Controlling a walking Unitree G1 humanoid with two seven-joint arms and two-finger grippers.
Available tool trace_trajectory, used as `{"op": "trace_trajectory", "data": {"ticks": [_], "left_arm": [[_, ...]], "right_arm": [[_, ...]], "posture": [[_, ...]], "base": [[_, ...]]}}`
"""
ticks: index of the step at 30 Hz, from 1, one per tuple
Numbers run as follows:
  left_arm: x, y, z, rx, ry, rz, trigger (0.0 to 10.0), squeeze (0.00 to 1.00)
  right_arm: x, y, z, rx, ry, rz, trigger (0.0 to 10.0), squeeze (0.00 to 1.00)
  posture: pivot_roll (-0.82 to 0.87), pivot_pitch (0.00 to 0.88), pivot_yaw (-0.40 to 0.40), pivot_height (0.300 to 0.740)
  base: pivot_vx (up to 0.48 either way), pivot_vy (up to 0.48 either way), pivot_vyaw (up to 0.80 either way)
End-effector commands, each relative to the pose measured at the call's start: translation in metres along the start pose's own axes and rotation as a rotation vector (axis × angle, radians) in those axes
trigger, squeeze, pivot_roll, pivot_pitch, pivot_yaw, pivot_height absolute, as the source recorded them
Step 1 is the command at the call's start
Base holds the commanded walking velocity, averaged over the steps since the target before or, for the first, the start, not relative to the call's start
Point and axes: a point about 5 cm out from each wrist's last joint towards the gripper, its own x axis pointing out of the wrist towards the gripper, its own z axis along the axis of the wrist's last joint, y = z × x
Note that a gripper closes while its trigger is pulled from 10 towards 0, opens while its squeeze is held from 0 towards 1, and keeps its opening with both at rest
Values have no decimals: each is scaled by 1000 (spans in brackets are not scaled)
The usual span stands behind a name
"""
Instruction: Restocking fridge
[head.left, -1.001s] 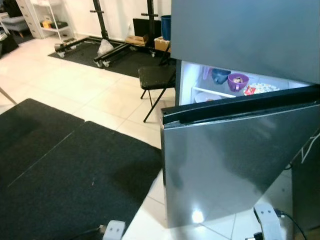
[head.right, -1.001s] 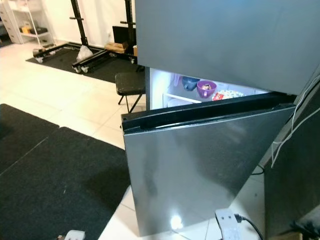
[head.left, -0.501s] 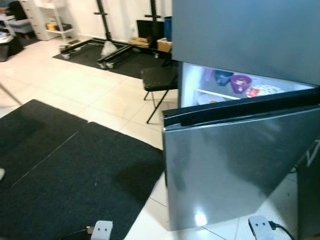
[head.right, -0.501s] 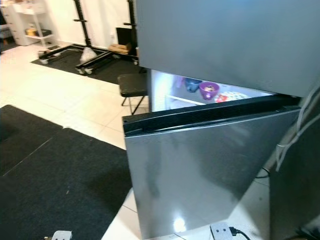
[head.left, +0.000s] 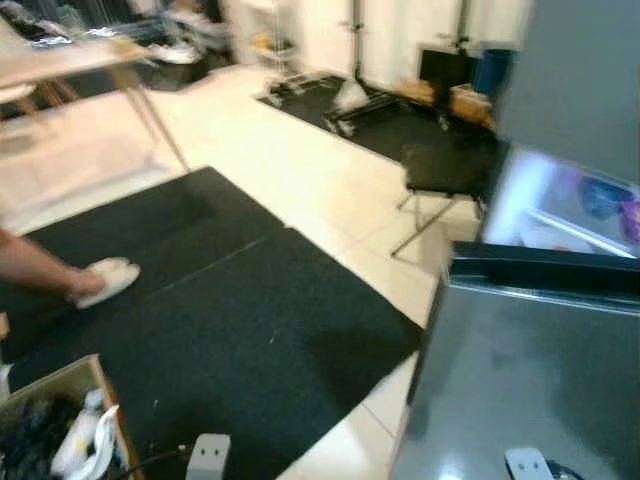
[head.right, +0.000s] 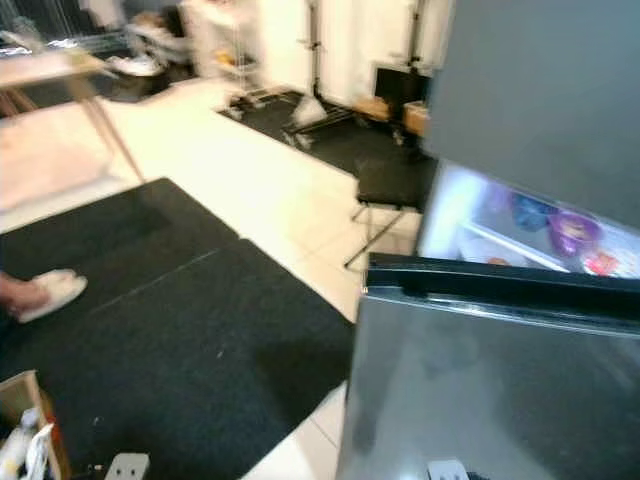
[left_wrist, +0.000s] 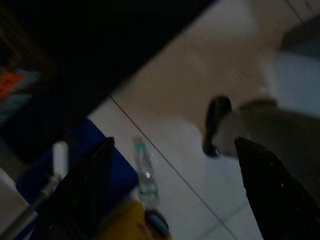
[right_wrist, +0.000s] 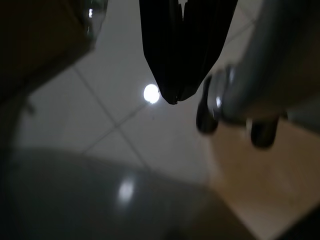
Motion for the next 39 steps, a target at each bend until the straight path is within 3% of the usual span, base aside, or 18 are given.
{"op": "trace_trajectory", "data": {"ticks": [1,4,10,11,15,17,18,20,21,22,24,25,29,30,33,34,36,39], "left_arm": [[2,-6,5,7,-8,-16,10000,0],[3,-10,3,-8,-9,-20,10000,0],[3,-14,-2,-20,5,-31,10000,0],[3,-15,-1,-20,3,-36,10000,0],[3,-17,0,-24,-1,-41,10000,0],[3,-19,0,-23,-2,-48,10000,0],[3,-19,0,-23,-2,-48,10000,0],[3,-19,-2,-20,1,-52,10000,0],[3,-19,-2,-19,2,-53,10000,0],[3,-19,-2,-19,2,-53,10000,0],[2,-17,-6,-15,9,-52,10000,0],[2,-17,-6,-15,9,-52,10000,0],[-1,-12,-15,-4,29,-49,10000,0],[-1,-12,-15,-4,29,-49,10000,0],[-3,-8,-20,-4,35,-44,10000,0],[-3,-8,-20,-4,35,-44,10000,0],[-4,-5,-20,-4,32,-35,10000,0],[-4,-4,-19,-6,26,-30,10000,0]], "right_arm": [[-2,-4,-11,-2,38,-16,10000,0],[-3,-9,-10,-19,36,-34,10000,0],[-2,-19,16,105,-100,-45,10000,0],[-1,-19,37,167,-195,-9,10000,0],[-2,-19,60,215,-299,35,10000,0],[-4,-18,89,264,-421,109,10000,0],[-4,-18,89,264,-421,109,10000,0],[-11,-16,123,306,-567,215,10000,0],[-14,-14,136,307,-626,269,10000,0],[-14,-14,136,307,-626,269,10000,0],[-25,-8,168,276,-757,397,10000,0],[-25,-8,168,276,-757,397,10000,0],[-42,4,216,197,-907,486,10000,0],[-42,4,216,197,-907,486,10000,0],[-63,20,275,138,-1021,446,10000,0],[-63,20,275,138,-1021,446,10000,0],[-90,28,329,99,-1094,288,10000,0],[-102,30,346,67,-1127,211,10000,0]], "posture": [[-9,0,-36,740],[-19,0,-43,740],[-22,0,-42,740],[-22,0,-43,740],[-21,0,-42,740],[-20,0,-40,740],[-20,0,-40,740],[-17,0,-38,740],[-16,0,-38,740],[-16,0,-38,740],[-11,0,-35,740],[-11,0,-35,740],[-2,0,-32,740],[-2,0,-32,740],[30,0,-41,740],[30,0,-41,740],[36,0,-42,740],[36,0,-42,740]], "base": [[0,0,0],[0,0,0],[0,0,0],[0,0,0],[0,0,0],[0,0,0],[0,0,0],[0,0,0],[0,0,0],[0,0,0],[0,0,0],[0,0,0],[0,0,0],[0,0,0],[0,0,0],[0,0,0],[0,0,0],[0,0,0]]}}
